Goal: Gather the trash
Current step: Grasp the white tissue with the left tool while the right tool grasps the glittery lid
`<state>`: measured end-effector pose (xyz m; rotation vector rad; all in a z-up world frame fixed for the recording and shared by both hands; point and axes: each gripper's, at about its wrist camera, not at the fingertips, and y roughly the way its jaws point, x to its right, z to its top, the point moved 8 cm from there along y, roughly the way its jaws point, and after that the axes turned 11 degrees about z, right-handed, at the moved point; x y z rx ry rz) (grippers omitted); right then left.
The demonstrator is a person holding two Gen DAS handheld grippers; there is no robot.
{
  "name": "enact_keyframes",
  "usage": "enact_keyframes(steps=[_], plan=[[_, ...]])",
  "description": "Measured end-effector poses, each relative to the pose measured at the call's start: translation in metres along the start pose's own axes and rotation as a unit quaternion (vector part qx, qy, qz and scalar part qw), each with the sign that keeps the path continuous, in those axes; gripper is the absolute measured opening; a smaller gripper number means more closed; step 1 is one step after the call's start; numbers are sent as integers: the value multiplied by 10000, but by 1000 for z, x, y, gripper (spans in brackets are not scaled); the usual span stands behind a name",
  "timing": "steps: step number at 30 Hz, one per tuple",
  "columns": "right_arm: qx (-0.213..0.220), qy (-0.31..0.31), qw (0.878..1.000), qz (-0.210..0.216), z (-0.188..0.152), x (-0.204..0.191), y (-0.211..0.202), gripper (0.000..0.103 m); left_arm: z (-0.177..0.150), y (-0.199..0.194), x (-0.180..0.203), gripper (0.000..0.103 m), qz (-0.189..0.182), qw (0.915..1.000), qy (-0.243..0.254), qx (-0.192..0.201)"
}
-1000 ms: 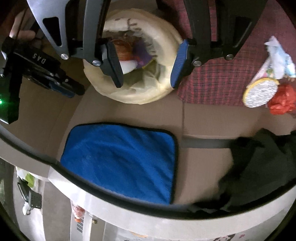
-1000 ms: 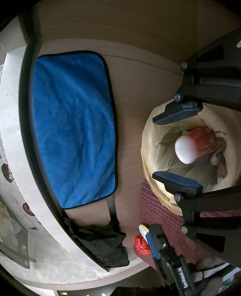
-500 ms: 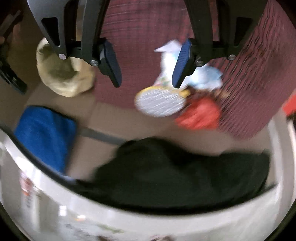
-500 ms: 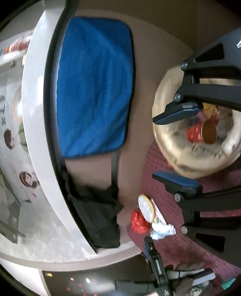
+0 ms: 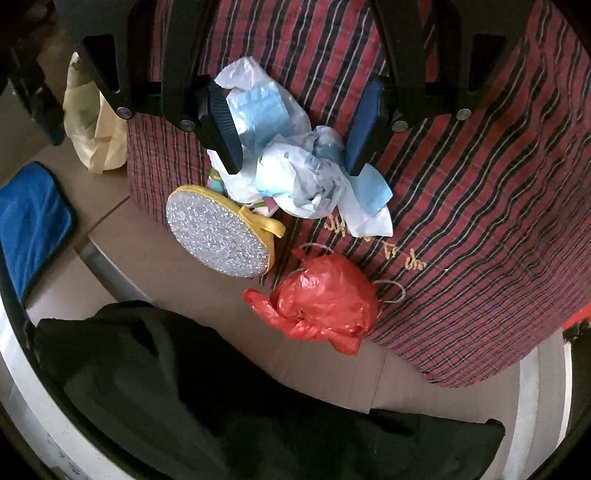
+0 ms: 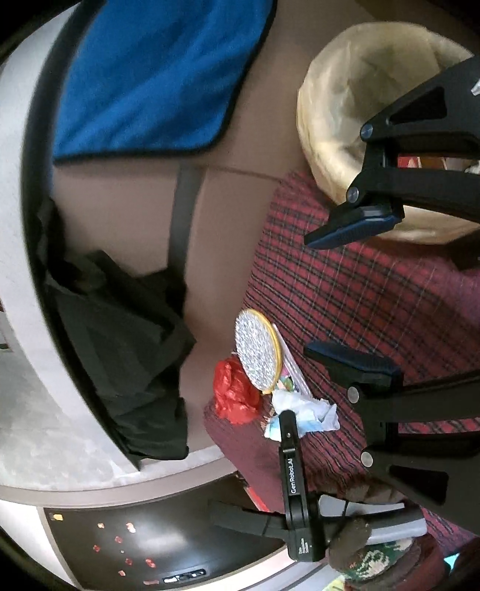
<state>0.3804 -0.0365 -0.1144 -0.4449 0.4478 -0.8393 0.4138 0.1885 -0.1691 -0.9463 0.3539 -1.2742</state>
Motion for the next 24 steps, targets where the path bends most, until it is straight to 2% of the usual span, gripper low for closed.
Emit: enact_keyframes(steps=[3,6,8,14,18,22,24], plan=[[-112,32,9999,37,2,-4,17,50,3,3,4,58,-110,9999,113,-30],[-157,103,9998,87,7,-10,31,50,3,2,-2,44,-182,9997,31,-130],[-200,170,9995,193,11,-16,43,50,5,-3,-10,42,-177,9998,-25,-122],[-267,257,9985,396,30,-29,84,50,15,-48,-42,41,-78,9993,-75,353],[-351,621,9965,442,40,-19,117,50,21,-75,-66,41,50,9979,-10,651],[-454,1010,9937,180,41,2,146,50,27,-91,-81,41,293,9948,127,966],[-594,974,9935,36,38,8,159,49,29,-96,-91,41,391,9931,163,1092]])
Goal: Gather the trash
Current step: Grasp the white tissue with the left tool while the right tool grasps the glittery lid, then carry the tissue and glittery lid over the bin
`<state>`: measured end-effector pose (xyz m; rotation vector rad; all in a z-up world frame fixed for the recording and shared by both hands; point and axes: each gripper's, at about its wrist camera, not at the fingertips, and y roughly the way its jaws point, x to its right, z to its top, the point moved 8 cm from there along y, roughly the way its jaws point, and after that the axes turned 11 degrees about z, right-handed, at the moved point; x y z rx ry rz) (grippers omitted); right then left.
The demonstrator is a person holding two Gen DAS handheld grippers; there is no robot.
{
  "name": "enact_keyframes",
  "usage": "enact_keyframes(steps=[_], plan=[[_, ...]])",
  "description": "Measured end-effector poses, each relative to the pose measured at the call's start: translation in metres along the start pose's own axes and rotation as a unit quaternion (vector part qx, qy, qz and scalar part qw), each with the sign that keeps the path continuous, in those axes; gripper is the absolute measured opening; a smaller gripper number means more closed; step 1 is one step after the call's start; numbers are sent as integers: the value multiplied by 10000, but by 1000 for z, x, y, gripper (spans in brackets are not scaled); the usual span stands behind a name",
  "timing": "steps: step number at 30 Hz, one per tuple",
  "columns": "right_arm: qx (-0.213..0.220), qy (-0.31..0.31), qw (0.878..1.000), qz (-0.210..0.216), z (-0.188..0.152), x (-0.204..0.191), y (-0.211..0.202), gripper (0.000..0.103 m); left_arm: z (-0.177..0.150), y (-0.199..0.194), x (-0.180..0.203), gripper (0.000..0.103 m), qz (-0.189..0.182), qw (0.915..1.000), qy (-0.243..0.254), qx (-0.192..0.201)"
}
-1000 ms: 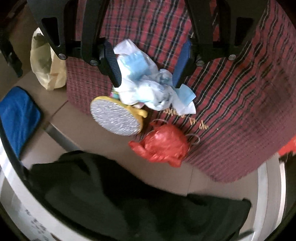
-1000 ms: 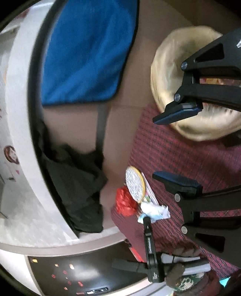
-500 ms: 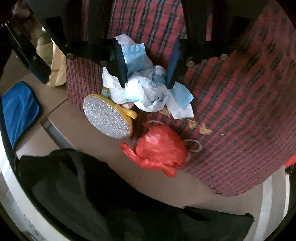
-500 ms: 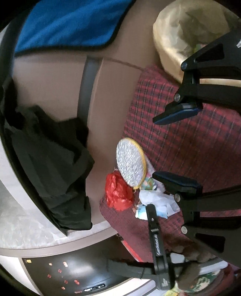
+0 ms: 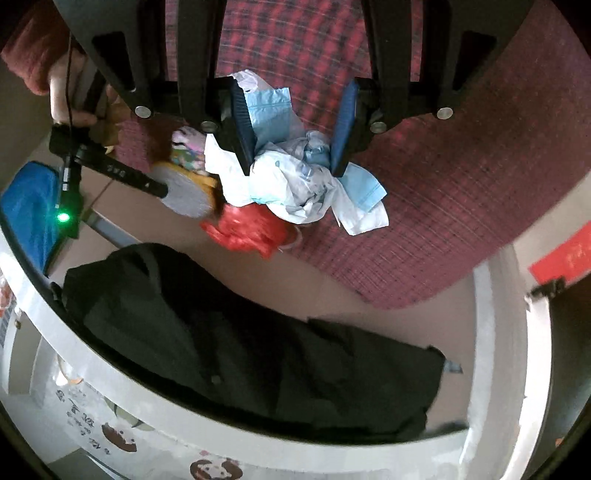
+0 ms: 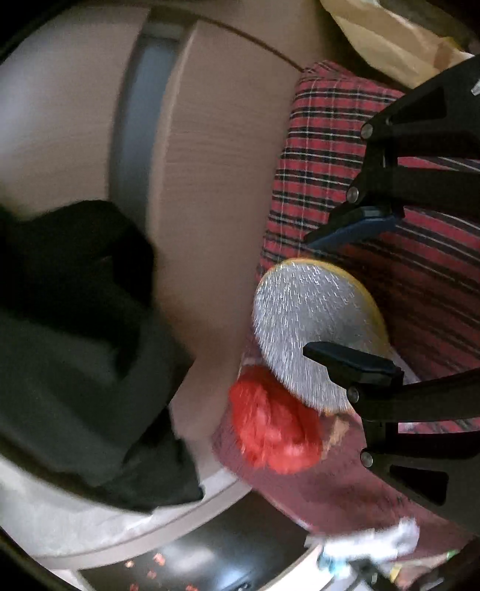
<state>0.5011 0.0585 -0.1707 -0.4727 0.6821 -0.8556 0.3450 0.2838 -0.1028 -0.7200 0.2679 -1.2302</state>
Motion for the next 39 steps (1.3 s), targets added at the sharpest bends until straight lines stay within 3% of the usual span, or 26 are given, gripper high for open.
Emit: enact_keyframes(steps=[5,9,12,21,26,30,39], plan=[[-36,168,9996,240,4,-1,10,49,1,5,-17,41,-33,9998,-197,-46],[-33,-121,9987,498,4,-23,7,25,-6,9,-16,41,-53,9996,-240,-138],[83,-494,9972,556,7,-44,-6,17,-7,7,-12,41,-58,9997,-199,-123],[427,-1521,9860,539,13,-89,-68,12,-2,-21,4,41,-39,9998,-95,171],[684,-1842,9804,152,17,-92,-105,11,4,-40,29,41,-113,9991,129,399],[921,-1889,9776,94,16,-88,-139,11,12,-58,61,41,-157,9970,422,636],[1619,-1827,9695,-234,19,-55,-238,11,23,-98,160,41,-502,9858,1069,1194]])
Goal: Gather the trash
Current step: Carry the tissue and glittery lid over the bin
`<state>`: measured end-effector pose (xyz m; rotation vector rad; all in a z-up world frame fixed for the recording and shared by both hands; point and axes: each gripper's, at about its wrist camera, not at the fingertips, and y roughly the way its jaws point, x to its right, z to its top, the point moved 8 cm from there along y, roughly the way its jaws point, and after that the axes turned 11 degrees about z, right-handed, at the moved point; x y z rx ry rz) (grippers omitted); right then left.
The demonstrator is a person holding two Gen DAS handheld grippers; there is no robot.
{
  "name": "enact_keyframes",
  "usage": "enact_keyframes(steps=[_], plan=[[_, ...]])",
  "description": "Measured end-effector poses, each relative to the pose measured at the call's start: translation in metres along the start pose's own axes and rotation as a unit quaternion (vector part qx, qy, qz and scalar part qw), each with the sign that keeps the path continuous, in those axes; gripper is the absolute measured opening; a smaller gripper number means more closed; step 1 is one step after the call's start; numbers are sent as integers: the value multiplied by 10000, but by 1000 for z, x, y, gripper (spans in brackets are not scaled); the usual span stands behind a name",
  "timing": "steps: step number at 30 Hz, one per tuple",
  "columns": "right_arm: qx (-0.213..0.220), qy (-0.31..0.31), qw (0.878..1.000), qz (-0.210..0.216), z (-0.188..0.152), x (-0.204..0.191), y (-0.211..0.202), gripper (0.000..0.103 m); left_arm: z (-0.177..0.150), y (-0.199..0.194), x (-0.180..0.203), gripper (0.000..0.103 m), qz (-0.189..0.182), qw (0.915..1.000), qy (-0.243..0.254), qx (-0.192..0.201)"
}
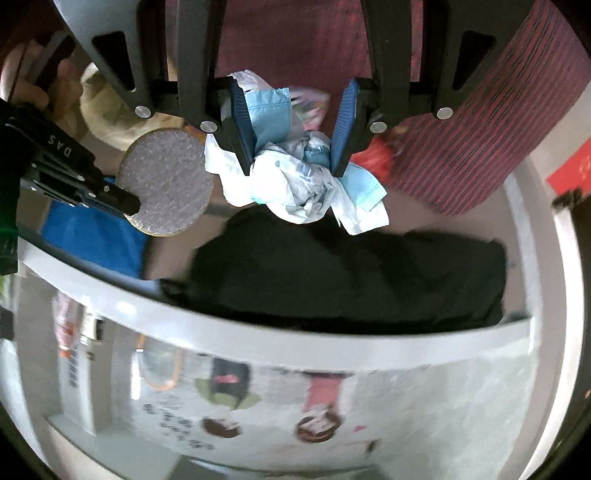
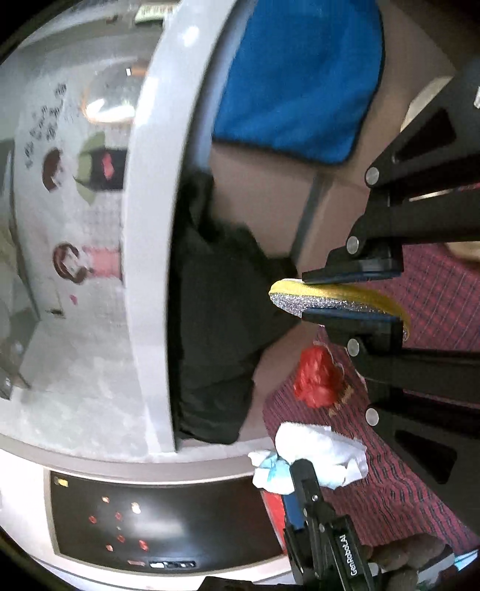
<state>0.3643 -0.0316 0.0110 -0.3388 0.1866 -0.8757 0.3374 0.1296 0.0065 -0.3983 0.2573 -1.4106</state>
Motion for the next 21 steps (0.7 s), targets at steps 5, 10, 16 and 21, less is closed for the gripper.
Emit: enact_keyframes(steps=[5,10,16,21], plan=[[232,99,9985,-478,-1,36,-50,11,9,-7,65,41,-359,9988,272,195],[391,229,9945,-941,-9,76,-96,11,7,-9,131,41,-699,9958,545,250],[470,400,9892,-1329,-28,114,-142,11,-1,-12,192,41,-1008,9918,747,261],[520,461,9860,-1519,-40,129,-161,11,-8,-19,223,41,-1114,9888,914,383]])
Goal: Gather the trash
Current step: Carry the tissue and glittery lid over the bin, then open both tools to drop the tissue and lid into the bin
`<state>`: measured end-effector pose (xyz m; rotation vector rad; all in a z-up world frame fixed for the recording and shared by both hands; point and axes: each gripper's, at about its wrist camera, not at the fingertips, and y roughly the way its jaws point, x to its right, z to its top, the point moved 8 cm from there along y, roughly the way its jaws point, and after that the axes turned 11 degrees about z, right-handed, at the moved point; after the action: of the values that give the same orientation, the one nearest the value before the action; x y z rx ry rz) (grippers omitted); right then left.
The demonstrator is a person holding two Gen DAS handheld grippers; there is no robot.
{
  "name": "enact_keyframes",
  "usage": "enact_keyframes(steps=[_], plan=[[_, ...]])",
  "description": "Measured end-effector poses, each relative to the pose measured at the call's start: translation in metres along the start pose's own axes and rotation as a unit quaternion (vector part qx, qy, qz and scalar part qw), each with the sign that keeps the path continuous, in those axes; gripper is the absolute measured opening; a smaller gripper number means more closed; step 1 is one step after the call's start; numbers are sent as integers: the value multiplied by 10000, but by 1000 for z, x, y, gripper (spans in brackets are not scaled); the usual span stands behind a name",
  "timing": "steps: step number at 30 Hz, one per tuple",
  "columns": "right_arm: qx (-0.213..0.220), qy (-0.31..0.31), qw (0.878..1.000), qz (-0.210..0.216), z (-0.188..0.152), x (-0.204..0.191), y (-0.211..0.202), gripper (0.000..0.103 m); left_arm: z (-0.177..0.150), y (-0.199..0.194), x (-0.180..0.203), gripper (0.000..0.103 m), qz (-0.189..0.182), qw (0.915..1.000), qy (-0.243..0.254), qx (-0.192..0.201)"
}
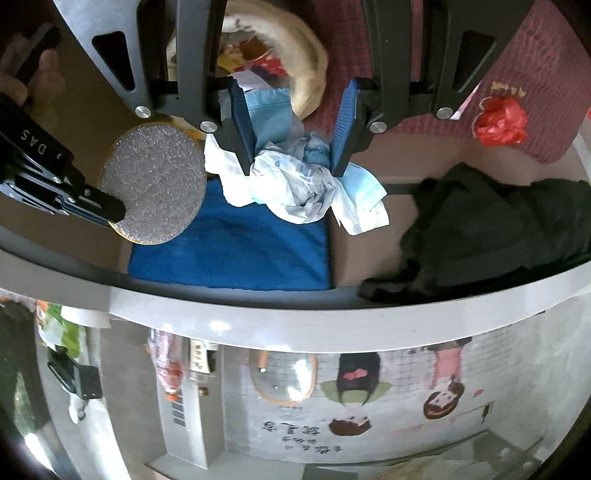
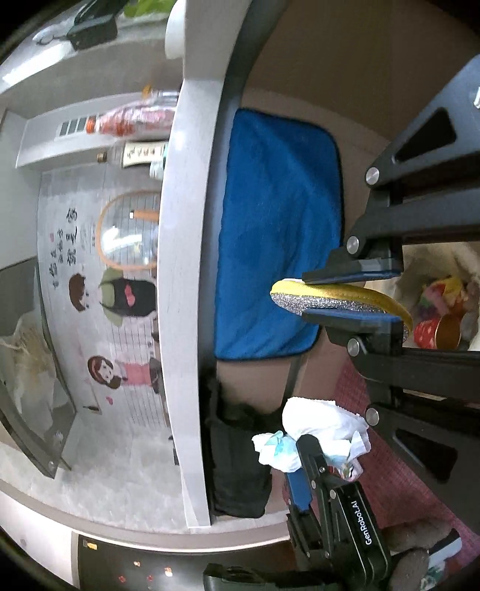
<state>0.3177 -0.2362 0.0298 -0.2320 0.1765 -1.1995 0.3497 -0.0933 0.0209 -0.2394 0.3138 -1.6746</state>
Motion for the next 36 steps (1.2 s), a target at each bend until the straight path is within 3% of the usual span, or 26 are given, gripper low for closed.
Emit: enact_keyframes(steps=[13,27,32,36], plan=[[5,152,9998,-102,-23,24,-1,11,-12,13,27,41,19,9999,110,3],[-270,283,9992,-116,-46,30,21,11,-34,47,29,41,-59,9990,-18,-449],[-382,297,9987,-164,-53,34,30,12,-42,59,33,41,-296,9985,-41,-456],[-542,480,9973,-121,-63,37,39,22,-49,69,35,49,-722,9950,-178,-665]])
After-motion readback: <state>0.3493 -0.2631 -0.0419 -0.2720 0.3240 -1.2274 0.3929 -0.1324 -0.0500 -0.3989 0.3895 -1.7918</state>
